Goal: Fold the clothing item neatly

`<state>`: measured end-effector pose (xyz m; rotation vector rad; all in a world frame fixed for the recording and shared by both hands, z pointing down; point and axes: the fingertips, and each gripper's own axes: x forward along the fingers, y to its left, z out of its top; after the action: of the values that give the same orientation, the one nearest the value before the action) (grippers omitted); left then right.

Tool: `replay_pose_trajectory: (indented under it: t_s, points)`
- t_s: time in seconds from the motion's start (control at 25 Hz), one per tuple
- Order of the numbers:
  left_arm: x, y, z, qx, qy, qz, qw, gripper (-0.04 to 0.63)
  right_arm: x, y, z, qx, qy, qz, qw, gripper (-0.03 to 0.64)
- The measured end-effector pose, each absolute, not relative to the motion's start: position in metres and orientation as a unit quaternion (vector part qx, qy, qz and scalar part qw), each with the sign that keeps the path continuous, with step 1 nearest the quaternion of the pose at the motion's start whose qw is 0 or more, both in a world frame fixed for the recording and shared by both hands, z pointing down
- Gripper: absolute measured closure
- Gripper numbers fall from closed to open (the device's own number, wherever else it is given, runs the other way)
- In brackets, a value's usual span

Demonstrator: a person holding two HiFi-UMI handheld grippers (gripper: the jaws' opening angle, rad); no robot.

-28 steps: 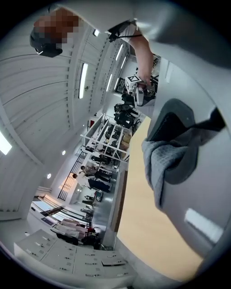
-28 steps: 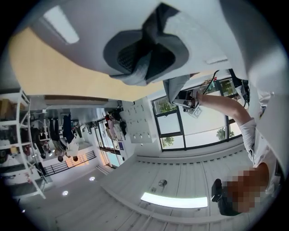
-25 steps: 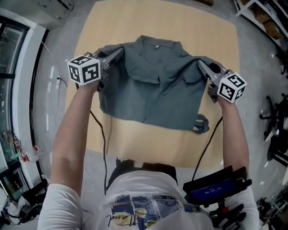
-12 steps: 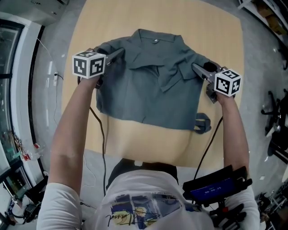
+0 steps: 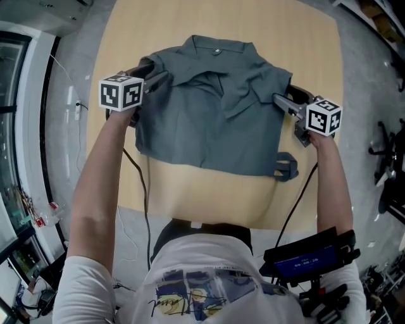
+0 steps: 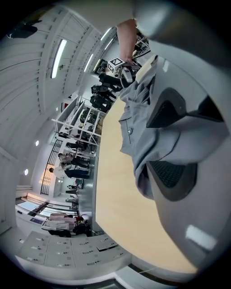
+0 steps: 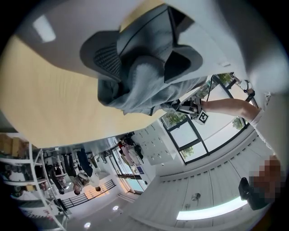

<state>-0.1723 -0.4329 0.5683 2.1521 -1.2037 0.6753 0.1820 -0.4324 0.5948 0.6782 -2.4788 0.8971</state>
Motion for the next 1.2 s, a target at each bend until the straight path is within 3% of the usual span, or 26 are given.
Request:
replay_pose_trajectory:
  t_s: [0.64, 1.2]
  points:
    - [-0.15, -0.417, 0.569, 0.814, -0.44, 0.272, 0.263, 0.356, 0.198, -0.421, 0.608, 0.256, -0.885, 0.294, 0.254, 0.33]
    - [-0.168, -0.317, 0.526, 0.836, -0.429, 0.241, 0.244, 0.357, 0.17, -0.322, 0.568, 0.298, -0.884, 0.239, 0.269, 0.33]
